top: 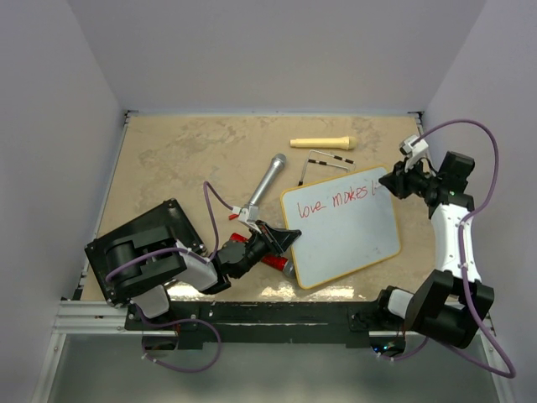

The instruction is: Write a sentence on the whiteboard

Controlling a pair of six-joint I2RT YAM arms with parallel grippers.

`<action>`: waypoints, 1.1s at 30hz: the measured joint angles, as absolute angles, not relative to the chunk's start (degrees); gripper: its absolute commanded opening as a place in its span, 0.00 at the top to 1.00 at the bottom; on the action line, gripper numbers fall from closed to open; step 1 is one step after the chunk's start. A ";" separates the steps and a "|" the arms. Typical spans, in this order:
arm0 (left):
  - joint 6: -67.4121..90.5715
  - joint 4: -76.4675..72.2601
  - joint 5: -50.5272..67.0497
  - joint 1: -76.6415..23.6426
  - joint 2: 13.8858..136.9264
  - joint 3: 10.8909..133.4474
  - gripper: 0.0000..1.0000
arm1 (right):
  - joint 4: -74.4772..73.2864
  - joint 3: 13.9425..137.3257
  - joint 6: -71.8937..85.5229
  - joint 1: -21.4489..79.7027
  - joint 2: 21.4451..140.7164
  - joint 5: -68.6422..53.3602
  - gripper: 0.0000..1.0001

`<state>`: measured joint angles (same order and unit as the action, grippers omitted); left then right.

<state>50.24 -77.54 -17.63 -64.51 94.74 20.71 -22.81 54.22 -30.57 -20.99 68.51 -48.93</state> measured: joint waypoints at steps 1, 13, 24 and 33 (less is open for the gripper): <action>50.28 -77.54 -17.63 -64.47 94.76 20.71 1.00 | -23.03 54.24 -30.74 -20.99 68.60 -48.93 1.00; 50.35 -77.69 -17.34 -64.25 94.91 20.71 1.00 | -21.02 54.02 -29.65 -20.99 68.75 -47.03 1.00; 50.94 -77.47 -17.41 -64.12 95.00 20.71 1.00 | -27.24 55.44 -35.33 -21.02 70.39 -47.48 1.00; 50.35 -77.87 -17.08 -64.10 95.02 20.71 1.00 | -21.91 55.44 -29.89 -20.99 68.16 -46.83 1.00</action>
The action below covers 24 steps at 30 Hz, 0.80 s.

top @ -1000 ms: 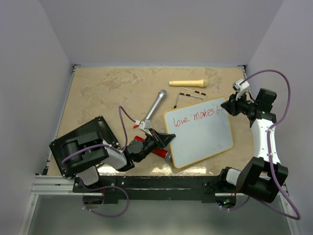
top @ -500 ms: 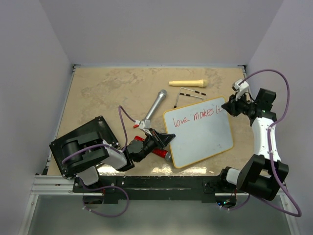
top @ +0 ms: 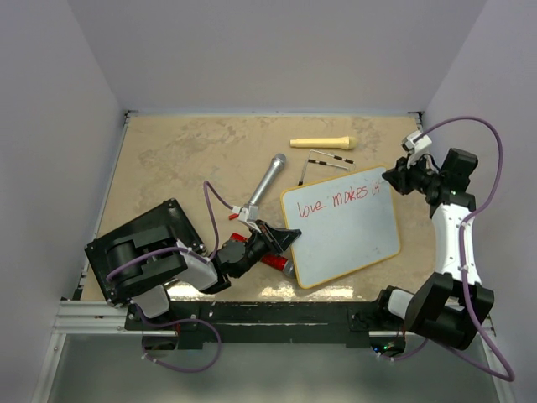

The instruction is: Write a sentence on the whiteboard

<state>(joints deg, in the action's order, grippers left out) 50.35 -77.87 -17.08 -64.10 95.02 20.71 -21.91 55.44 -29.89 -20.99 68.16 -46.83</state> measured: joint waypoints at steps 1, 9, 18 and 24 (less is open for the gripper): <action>50.33 -77.91 -17.04 -64.10 95.02 20.71 1.00 | -21.04 55.44 -29.34 -20.99 68.07 -46.78 1.00; 50.26 -77.97 -16.93 -64.10 95.04 20.71 1.00 | -17.54 55.44 -27.18 -21.02 68.53 -43.81 1.00; 50.52 -77.93 -17.08 -63.99 95.15 20.71 1.00 | -15.40 55.46 -26.22 -20.86 71.96 -43.24 1.00; 50.96 -78.06 -17.10 -63.88 95.15 20.34 1.00 | -17.56 56.45 -28.49 -20.82 72.36 -44.97 1.00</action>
<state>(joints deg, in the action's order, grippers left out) 50.96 -78.06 -17.10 -63.88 95.15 20.34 -17.56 56.45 -28.49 -20.82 72.36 -44.97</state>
